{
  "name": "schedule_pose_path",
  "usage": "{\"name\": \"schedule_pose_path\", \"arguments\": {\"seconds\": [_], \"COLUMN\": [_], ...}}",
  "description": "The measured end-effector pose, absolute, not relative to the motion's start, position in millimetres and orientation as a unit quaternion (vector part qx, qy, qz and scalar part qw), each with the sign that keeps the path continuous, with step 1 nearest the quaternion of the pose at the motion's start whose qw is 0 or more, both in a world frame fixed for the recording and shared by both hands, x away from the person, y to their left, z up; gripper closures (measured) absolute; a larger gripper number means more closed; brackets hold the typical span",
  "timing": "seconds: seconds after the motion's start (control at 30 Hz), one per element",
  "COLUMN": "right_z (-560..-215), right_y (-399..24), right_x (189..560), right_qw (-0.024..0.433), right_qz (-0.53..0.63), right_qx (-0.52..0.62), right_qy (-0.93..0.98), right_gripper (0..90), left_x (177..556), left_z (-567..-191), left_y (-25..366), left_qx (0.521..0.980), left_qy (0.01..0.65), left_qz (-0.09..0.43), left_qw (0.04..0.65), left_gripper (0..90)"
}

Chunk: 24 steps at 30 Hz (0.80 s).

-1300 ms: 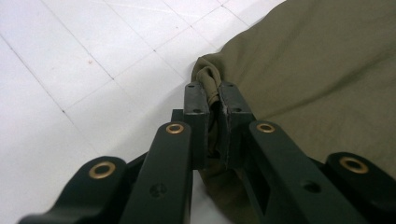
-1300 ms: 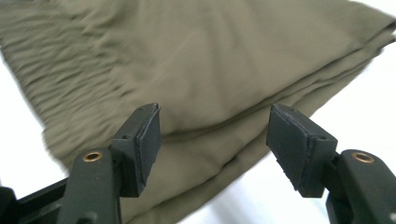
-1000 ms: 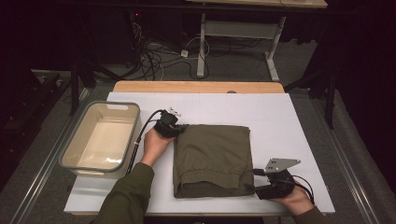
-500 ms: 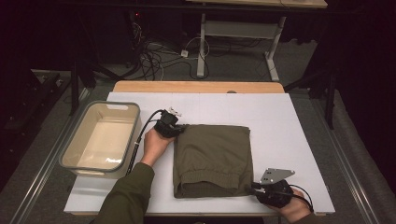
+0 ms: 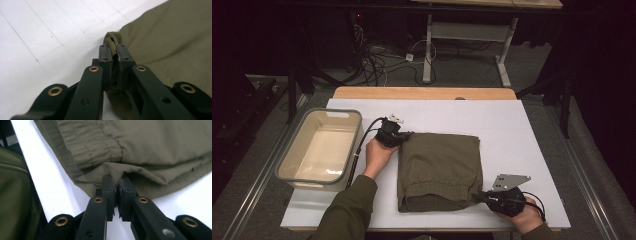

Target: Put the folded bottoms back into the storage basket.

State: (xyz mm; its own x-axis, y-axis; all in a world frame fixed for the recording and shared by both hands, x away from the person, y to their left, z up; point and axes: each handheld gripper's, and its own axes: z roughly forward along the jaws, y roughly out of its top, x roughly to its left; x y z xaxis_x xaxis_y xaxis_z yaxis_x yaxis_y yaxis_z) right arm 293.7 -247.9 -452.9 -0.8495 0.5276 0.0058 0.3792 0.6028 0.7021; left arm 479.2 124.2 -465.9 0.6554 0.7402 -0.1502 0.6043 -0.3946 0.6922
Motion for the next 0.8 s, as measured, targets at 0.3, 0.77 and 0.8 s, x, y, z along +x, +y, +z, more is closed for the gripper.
{"name": "schedule_pose_path", "arguments": {"seconds": [0.3,0.77,0.8], "right_z": [-435.6,-408.9,-406.3], "right_y": [-242.7,-233.1,-231.2], "right_x": [303.1,321.8,323.3], "right_qw": [0.100,0.096,0.098], "right_qz": [0.411,0.460,0.463], "right_qx": [0.227,0.201,0.200], "right_qy": [0.877,0.860,0.858], "right_gripper": [86.5,86.5,86.5], "left_x": [469.7,460.3,460.3], "left_z": [-441.8,-399.1,-396.1], "left_y": [131.2,120.8,120.1], "left_qx": [0.807,0.810,0.810], "left_qy": [0.397,0.363,0.363], "left_qz": [0.079,0.077,0.078], "left_qw": [0.430,0.454,0.454], "left_gripper": [82.7,82.8,82.8]}}
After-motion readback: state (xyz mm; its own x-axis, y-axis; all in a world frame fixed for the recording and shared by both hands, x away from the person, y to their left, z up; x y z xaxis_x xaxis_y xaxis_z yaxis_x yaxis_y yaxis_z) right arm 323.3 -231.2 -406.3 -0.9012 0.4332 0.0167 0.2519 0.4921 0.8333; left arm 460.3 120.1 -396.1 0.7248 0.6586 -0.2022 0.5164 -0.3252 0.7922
